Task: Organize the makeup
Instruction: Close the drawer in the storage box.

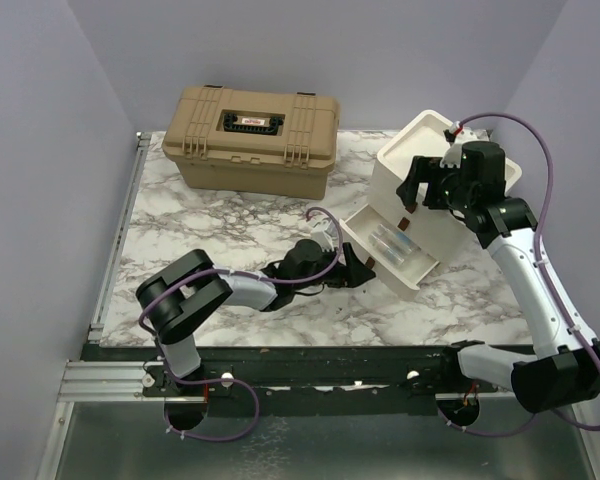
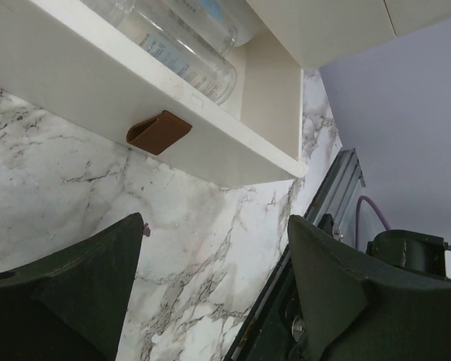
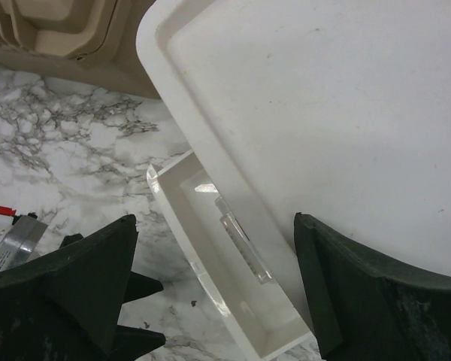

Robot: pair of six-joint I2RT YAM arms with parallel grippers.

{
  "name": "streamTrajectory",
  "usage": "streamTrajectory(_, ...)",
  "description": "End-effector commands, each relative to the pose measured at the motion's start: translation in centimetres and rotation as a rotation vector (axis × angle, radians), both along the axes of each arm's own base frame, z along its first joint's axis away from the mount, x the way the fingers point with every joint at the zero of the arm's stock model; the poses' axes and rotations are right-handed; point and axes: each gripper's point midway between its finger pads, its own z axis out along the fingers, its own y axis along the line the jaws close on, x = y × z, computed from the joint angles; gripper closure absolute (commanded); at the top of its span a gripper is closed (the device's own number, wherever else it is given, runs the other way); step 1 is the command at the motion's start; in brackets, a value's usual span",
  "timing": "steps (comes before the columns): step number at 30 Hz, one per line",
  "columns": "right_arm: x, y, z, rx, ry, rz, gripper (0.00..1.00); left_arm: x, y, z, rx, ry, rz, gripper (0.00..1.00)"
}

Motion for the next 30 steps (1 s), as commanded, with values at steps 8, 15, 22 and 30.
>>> streamTrajectory(8, -0.1, 1.2, 0.2, -0.002, 0.021, 0.103, 0.11, 1.1, -2.0, 0.2, -0.014, -0.08, -0.032, 0.24)
streamTrajectory(15, -3.0, 5.4, -2.2, 0.106, 0.19, 0.386, 0.14, 1.9, -2.6, -1.0, 0.014, -0.103, -0.026, 0.3)
streamTrajectory(22, -4.0, 5.1, -3.6, 0.099, 0.224, 0.385, 0.15, 4.2, -2.7, -2.7, 0.066, -0.137, 0.059, 0.41)
streamTrajectory(30, -4.2, 5.3, -4.1, 0.111, 0.244, 0.39, 0.17, 6.5, -4.7, -3.0, 0.08, -0.211, 0.077, 0.61)
